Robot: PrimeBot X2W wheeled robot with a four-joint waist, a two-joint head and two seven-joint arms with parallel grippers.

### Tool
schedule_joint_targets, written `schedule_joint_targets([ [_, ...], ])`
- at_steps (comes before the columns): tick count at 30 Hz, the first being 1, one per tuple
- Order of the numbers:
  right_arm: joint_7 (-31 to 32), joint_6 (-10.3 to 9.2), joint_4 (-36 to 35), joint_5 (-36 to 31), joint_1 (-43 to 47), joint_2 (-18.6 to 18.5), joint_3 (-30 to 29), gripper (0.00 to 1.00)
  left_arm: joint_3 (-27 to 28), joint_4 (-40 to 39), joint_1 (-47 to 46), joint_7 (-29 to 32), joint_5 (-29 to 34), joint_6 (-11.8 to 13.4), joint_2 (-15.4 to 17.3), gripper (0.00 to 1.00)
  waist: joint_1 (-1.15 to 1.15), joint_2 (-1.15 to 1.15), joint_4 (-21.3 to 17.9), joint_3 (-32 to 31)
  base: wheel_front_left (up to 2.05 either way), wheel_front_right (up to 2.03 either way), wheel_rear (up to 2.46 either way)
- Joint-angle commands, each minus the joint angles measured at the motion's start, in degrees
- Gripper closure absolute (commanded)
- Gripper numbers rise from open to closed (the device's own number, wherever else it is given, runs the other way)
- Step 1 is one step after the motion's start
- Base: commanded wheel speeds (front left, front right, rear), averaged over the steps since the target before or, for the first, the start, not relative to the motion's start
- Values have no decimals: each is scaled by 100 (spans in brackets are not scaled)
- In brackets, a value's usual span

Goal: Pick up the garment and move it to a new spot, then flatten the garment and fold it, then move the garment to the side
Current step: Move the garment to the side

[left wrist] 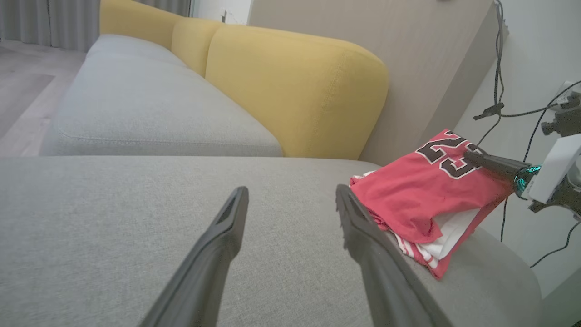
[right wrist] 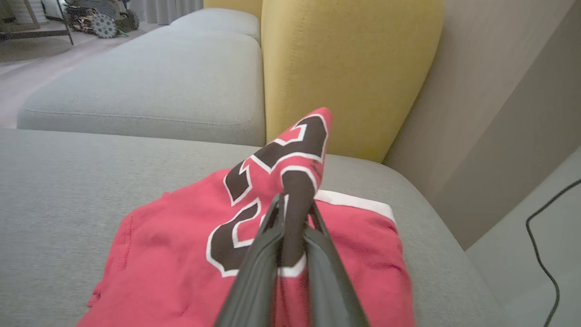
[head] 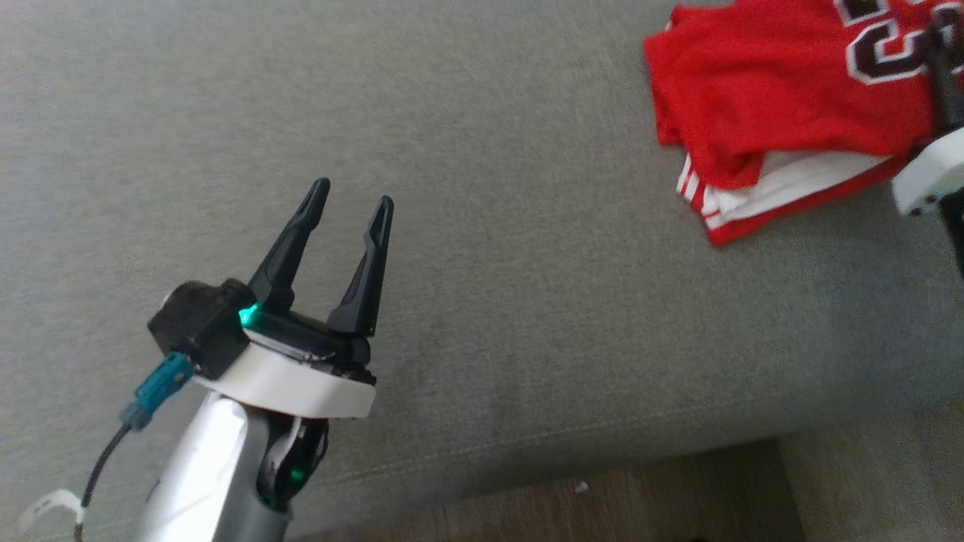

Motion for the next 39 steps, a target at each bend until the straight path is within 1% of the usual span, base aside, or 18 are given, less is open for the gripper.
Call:
schedule_joint_targets([
  [1,-20,26,-155,-80,-139,-115,-79,100,147,-222,-200,-29,41,0,145,0,-1,0,-291,355,0,0,0],
  [9,-240,26,-91,-298,-325,49,-864,100,122,-266,-297,-29,33,0,463,0,-1,0,-511,727,0,0,0],
  [14,-324,26,-120,-402,-277,318,-1102,100,157,-286,-281,-29,21,0,545,0,-1,0,-577,784,0,0,0],
  [15,-398,26,-148,-422,-274,345,-1091,80,156,-290,-280,-29,19,0,551,0,-1,0,-577,793,0,0,0],
  [16,-484,26,-198,-461,-267,397,-1115,0,156,-296,-278,-29,18,0,557,0,-1,0,-577,799,0,0,0],
  [19,-524,26,-260,-515,-217,560,-1141,0,164,-272,-259,-29,4,0,556,0,-1,0,-562,769,0,0,0],
  [23,-490,26,-361,-593,-92,683,-1123,0,197,-199,-198,-29,-38,0,459,0,-1,0,-492,594,0,0,0],
  [28,-430,26,-627,-594,158,718,-1009,0,201,-105,-90,-29,-86,0,243,0,-1,0,-309,152,0,0,0],
  [29,-430,26,-627,-594,158,718,-1009,0,201,-105,-90,-29,-86,0,243,0,-1,0,-309,152,0,0,0],
  [34,-299,26,-1121,-495,503,761,-879,0,225,-35,42,-29,-113,0,-1,0,-1,0,-22,-329,0,0,0],
  [39,-234,26,-1738,-304,1003,989,-698,0,437,46,264,-29,-108,0,-218,0,-1,0,296,-822,0,0,0],
])
